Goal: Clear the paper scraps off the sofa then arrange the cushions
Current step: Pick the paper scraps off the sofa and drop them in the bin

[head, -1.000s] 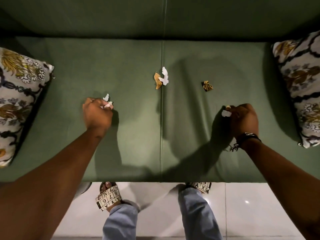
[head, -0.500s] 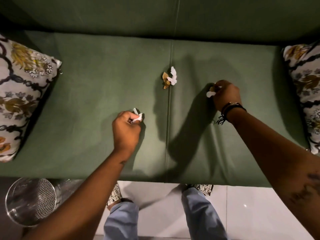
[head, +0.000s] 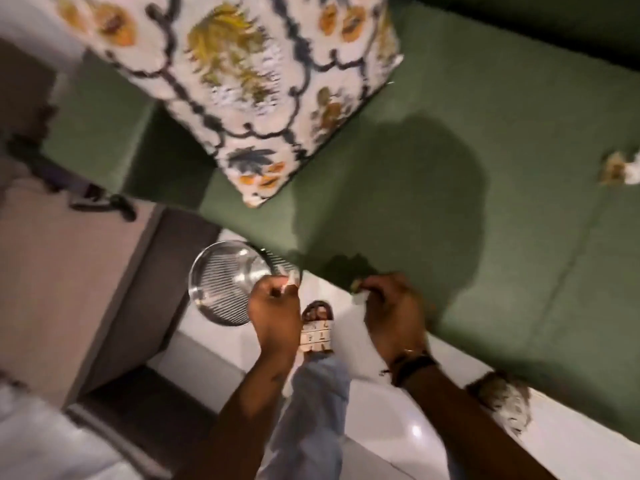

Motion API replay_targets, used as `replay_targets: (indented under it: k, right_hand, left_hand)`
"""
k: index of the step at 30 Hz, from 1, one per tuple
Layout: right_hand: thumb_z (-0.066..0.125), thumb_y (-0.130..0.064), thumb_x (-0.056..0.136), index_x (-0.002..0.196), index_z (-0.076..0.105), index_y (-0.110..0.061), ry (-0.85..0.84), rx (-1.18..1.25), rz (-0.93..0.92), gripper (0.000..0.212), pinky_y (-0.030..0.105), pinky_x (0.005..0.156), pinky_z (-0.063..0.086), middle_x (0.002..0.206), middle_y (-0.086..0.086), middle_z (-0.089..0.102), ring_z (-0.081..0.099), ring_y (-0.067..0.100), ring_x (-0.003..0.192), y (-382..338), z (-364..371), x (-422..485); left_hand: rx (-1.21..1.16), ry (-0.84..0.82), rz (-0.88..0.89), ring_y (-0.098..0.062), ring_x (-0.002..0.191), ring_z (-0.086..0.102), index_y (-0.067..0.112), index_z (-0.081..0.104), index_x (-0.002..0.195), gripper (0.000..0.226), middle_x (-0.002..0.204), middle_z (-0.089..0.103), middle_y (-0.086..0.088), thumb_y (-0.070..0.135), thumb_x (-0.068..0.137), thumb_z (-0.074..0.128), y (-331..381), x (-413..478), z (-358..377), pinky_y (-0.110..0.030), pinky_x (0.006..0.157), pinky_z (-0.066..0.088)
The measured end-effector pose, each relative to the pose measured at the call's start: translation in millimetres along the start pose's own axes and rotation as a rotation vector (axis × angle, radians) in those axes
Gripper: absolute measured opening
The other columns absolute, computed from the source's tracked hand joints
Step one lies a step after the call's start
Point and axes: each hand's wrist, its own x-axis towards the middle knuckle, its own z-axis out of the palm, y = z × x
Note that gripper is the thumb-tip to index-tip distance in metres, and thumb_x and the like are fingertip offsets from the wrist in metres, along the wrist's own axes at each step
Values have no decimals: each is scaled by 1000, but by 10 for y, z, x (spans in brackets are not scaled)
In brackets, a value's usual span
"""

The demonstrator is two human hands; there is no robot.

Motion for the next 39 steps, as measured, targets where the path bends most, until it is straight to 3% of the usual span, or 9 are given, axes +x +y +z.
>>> replay_targets:
  k: [6, 10, 14, 18, 22, 25, 31, 35, 39]
  right_hand:
    - [54, -5, 86, 117, 62, -8, -427, -161, -22, 33, 34, 102, 41, 133, 18, 55, 55, 33, 117, -581, 1860, 255]
    - [53, -8, 88, 138, 46, -10, -458, -214, 20, 50, 32, 105, 35, 147, 15, 44, 50, 32, 126, -574, 2053, 382]
    - [50, -8, 87, 117, 65, -14, -304, -194, -78, 35, 38, 90, 52, 116, 15, 70, 65, 33, 105, -550, 1474, 364]
    - [57, -3, 84, 100, 72, -7, 31, -85, -114, 22, 47, 74, 57, 96, 20, 73, 69, 38, 81, -283, 406, 504]
    - [52, -5, 86, 105, 67, -4, 492, -92, -64, 25, 49, 78, 56, 109, 22, 63, 65, 40, 90, 360, -1055, 933]
    - [51, -9, 88, 125, 57, -14, 638, -164, 122, 38, 45, 86, 56, 130, 14, 50, 63, 33, 101, 986, -2126, 1206]
    - [57, -4, 89, 145, 35, -26, 217, -275, 149, 64, 43, 109, 42, 145, 15, 34, 47, 31, 127, 1732, -3075, 1789]
    - [53, -12, 92, 113, 65, -15, 161, -452, -30, 24, 44, 90, 50, 124, 15, 48, 56, 34, 103, 1774, -3167, 1998]
    - [50, -11, 93, 97, 69, -9, 171, -453, 13, 19, 44, 83, 52, 115, 16, 56, 60, 34, 94, 1747, -3086, 1966]
  left_hand:
    - [187, 17, -163, -41, 94, 69, 9, 66, 80, 15, 95, 73, -25, -5, 78, 71, -826, 1194, -808, -48, 91, 56]
    - [385, -56, -204, -43, 111, 65, 6, 69, 106, 23, 116, 70, -26, 3, 83, 65, -994, 1449, -888, -43, 101, 52]
    - [434, 62, -135, -41, 113, 62, 4, 66, 113, 27, 119, 69, -23, 12, 88, 61, -514, 1068, -579, -44, 99, 47]
    - [285, -105, 271, -36, 96, 67, 8, 70, 100, 22, 103, 72, -19, 20, 88, 56, 187, 293, 95, -46, 89, 54]
    - [174, -467, 371, -31, 93, 69, 17, 70, 108, 28, 104, 73, -11, 31, 85, 63, 866, -467, 1206, -45, 86, 57]
    - [206, -655, 425, -33, 95, 66, 16, 65, 119, 35, 108, 71, -12, 27, 86, 70, 1281, -917, 2228, -41, 87, 55]
    - [554, -895, 754, -35, 128, 51, 18, 48, 140, 65, 139, 48, -19, 12, 81, 74, 1749, -1263, 3637, -44, 108, 43]
    - [642, -931, 907, -36, 100, 60, 15, 64, 115, 43, 110, 58, -17, 18, 74, 78, 1880, -1123, 3865, -42, 86, 52]
    - [631, -884, 954, -33, 91, 64, 11, 69, 90, 11, 93, 65, -12, 15, 80, 72, 1797, -1049, 3700, -39, 76, 49]
